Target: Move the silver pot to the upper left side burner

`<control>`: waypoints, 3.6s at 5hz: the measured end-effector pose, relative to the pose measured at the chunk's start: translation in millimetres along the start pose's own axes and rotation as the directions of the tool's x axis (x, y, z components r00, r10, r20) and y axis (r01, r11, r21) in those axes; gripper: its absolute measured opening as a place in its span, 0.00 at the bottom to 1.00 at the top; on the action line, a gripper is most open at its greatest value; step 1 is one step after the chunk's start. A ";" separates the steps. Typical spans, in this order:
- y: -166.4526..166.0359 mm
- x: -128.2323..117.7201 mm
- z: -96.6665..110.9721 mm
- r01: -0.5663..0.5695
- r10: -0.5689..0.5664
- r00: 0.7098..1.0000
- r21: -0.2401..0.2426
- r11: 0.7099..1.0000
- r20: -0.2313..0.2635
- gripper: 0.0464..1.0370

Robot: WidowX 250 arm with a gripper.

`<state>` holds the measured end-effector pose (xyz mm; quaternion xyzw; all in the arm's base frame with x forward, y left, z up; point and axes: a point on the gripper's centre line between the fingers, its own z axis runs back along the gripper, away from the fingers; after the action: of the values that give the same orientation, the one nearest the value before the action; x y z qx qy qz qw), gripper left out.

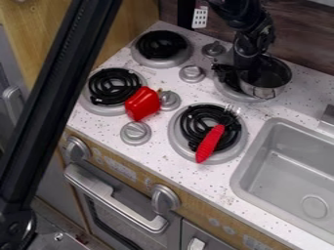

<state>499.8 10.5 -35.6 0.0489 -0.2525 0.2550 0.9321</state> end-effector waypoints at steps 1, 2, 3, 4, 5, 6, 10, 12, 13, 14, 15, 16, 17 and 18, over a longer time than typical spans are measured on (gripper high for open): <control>0.9 -8.1 -7.5 -0.009 0.009 1.000 0.005 1.000 -0.017 0.96; 1.5 -10.0 -7.4 -0.011 0.011 1.000 -0.005 1.000 0.001 0.92; -4.1 -8.7 -7.8 -0.007 0.006 1.000 -0.024 1.000 -0.025 0.64; -2.7 -7.5 -7.3 0.002 -0.002 1.000 -0.011 1.000 -0.026 0.33; 3.0 -6.1 -8.6 -0.036 0.036 0.998 0.009 0.999 -0.058 0.13; 11.2 -0.6 -9.4 -0.098 0.098 0.992 0.012 0.995 -0.074 0.05; 149.8 38.6 -1.8 -0.265 0.284 0.953 0.169 0.949 -0.102 0.02; 186.6 40.9 1.6 -0.447 0.460 0.887 0.191 0.874 -0.030 0.02; 181.9 45.7 -12.9 -0.484 0.494 0.869 0.157 0.861 -0.023 0.04; 182.8 54.4 -10.5 -0.461 0.471 0.882 0.169 0.871 -0.021 0.21; 181.0 62.1 -3.6 -0.398 0.411 0.911 0.191 0.897 -0.031 0.50; 179.9 57.2 -2.8 -0.346 0.365 0.928 0.198 0.917 -0.072 0.82; 174.7 55.6 2.1 -0.286 0.309 0.944 0.178 0.941 -0.114 0.96; 166.5 54.3 12.0 -0.230 0.254 0.948 0.140 0.963 -0.190 0.96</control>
<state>451.5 176.4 -4.6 0.0452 -0.1433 0.3854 0.9104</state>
